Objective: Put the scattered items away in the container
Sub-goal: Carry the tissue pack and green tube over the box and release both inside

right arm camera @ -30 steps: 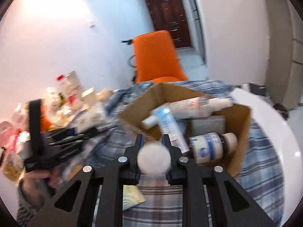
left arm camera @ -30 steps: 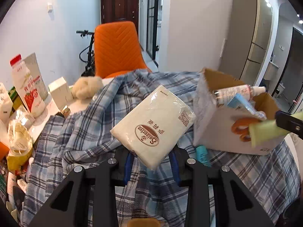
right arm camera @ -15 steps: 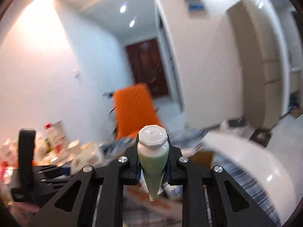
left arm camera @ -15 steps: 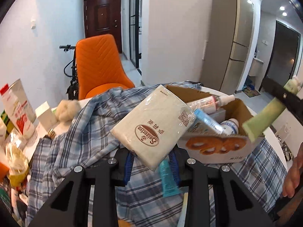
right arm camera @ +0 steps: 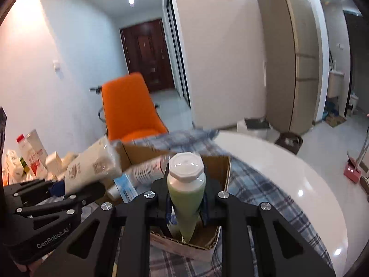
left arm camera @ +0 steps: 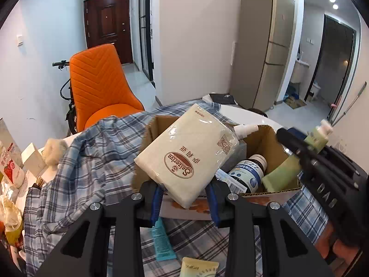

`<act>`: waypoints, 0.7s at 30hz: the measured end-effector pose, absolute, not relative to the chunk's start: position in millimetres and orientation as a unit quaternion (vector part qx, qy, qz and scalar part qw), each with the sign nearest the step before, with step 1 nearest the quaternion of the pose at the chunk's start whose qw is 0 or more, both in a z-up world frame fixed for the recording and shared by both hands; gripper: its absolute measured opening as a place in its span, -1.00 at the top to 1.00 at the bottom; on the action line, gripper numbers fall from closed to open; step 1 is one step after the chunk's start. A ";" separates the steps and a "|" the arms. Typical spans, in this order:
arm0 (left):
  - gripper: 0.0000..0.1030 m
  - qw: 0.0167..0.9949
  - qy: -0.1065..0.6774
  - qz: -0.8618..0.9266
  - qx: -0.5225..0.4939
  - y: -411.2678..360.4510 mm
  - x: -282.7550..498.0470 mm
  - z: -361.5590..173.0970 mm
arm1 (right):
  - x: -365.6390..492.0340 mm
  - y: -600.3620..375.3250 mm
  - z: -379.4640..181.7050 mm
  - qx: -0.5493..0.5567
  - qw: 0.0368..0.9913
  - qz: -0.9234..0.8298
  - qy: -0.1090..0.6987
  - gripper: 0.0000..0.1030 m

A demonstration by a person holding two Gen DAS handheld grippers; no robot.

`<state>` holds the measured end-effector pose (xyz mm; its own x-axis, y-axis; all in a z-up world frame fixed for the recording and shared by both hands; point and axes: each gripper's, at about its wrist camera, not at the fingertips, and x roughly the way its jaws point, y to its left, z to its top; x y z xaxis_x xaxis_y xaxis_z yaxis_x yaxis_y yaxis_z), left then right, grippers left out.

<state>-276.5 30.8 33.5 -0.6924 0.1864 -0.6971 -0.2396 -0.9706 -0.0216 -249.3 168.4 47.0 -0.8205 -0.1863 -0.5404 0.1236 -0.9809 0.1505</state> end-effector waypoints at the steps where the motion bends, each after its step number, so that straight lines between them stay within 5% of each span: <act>1: 0.30 0.115 0.039 0.918 -0.378 33.6 -278.8 31.0 | -251.3 168.0 44.0 0.299 0.082 -0.949 -0.052 0.65; 8: 0.22 0.115 0.029 0.898 -0.423 39.0 -295.8 11.0 | -251.3 168.5 33.7 0.346 0.085 -0.933 -0.038 0.65; 16: -0.31 0.100 0.053 0.903 -0.415 42.7 -291.3 13.1 | -244.0 166.4 40.9 0.330 0.083 -0.940 -0.031 0.61; 18: -0.54 0.084 0.052 0.909 -0.406 38.2 -289.1 17.6 | -242.3 171.7 45.0 0.320 0.080 -0.943 -0.041 0.43; 20: -0.60 0.077 0.045 0.914 -0.395 31.4 -285.8 23.8 | -238.9 177.7 50.0 0.306 0.074 -0.948 -0.048 -0.14; 21: -0.61 0.078 0.037 0.915 -0.393 26.8 -285.0 26.9 | -237.2 180.3 52.9 0.298 0.074 -0.950 -0.051 -0.25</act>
